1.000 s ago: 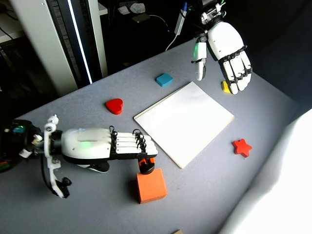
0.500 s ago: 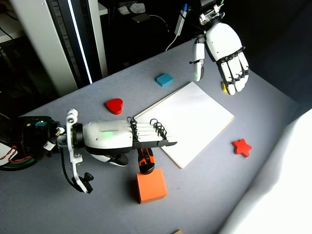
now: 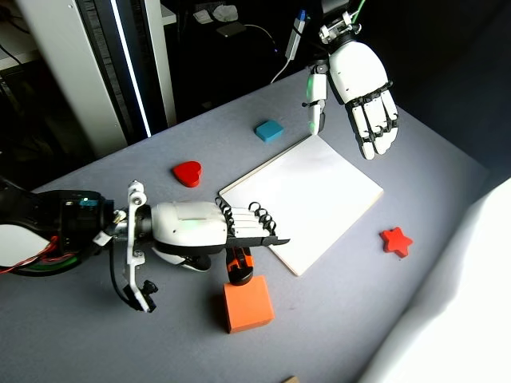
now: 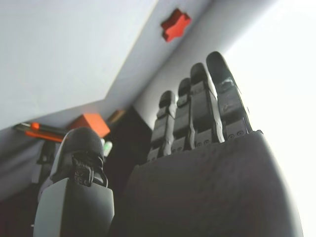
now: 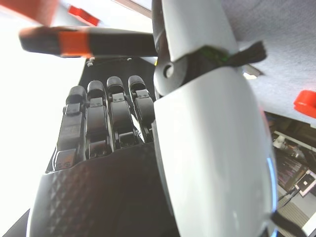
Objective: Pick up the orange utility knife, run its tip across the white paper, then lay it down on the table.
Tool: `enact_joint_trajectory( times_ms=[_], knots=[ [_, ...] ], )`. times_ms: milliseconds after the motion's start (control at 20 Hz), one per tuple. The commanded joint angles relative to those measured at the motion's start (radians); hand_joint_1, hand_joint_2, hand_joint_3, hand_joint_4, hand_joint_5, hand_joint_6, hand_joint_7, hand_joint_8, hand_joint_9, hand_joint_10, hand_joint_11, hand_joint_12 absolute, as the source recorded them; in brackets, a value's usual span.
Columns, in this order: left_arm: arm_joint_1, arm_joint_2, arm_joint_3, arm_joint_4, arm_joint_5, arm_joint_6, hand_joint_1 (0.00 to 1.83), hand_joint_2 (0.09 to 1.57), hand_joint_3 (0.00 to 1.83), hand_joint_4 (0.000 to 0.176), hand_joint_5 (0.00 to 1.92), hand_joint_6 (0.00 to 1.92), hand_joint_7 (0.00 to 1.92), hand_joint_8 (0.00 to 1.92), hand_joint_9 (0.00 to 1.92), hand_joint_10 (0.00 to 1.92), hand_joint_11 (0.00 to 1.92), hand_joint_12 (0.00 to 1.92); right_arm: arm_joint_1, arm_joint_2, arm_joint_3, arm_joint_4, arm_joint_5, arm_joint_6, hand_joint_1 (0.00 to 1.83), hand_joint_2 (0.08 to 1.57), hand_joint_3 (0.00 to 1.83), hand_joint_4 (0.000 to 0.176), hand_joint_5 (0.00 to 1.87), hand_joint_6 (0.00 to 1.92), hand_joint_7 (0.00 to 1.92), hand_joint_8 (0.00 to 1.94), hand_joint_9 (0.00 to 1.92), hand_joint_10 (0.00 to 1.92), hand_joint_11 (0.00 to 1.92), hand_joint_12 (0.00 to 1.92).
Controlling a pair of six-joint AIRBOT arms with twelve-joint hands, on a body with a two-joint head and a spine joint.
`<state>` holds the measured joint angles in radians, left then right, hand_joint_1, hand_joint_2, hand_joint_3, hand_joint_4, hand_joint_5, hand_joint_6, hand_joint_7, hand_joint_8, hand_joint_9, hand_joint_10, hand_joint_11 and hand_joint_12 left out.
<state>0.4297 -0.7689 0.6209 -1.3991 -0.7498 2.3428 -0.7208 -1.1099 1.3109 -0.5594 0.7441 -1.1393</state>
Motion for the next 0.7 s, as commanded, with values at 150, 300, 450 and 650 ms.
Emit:
enact_joint_trajectory(
  times_ms=[150,300,450,650],
  knots=[
    [0.002,0.006,0.0,0.061,-0.05,-0.003,0.09,1.29,0.0,0.05,0.05,0.0,0.07,0.0,0.15,0.01,0.0,0.6,0.048,-0.01,0.002,0.024,0.062,-0.004,1.07,0.99,0.0,0.0,0.0,0.0,0.0,0.0,0.0,0.0,0.0,0.0],
    [0.003,0.006,0.001,0.061,-0.051,-0.003,0.09,1.29,0.0,0.051,0.05,0.0,0.08,0.01,0.16,0.01,0.0,0.6,0.07,-0.011,0.002,0.001,0.017,0.005,1.08,0.99,0.0,0.0,0.0,0.0,0.0,0.0,0.0,0.0,0.0,0.0],
    [0.003,0.006,0.002,0.061,-0.053,-0.003,0.09,1.29,0.0,0.048,0.04,0.0,0.08,0.0,0.16,0.01,0.0,0.6,0.095,-0.014,0.002,-0.029,-0.047,0.02,1.1,0.98,0.0,0.0,0.0,0.0,0.0,0.0,0.0,0.0,0.0,0.0],
    [0.003,0.003,0.007,0.061,-0.057,-0.003,0.09,1.29,0.0,0.048,0.05,0.0,0.07,0.0,0.17,0.0,0.0,0.66,0.107,-0.036,0.011,-0.034,-0.082,0.033,1.07,0.99,0.0,0.0,0.0,0.0,0.0,0.0,0.0,0.0,0.0,0.0]
  ],
)
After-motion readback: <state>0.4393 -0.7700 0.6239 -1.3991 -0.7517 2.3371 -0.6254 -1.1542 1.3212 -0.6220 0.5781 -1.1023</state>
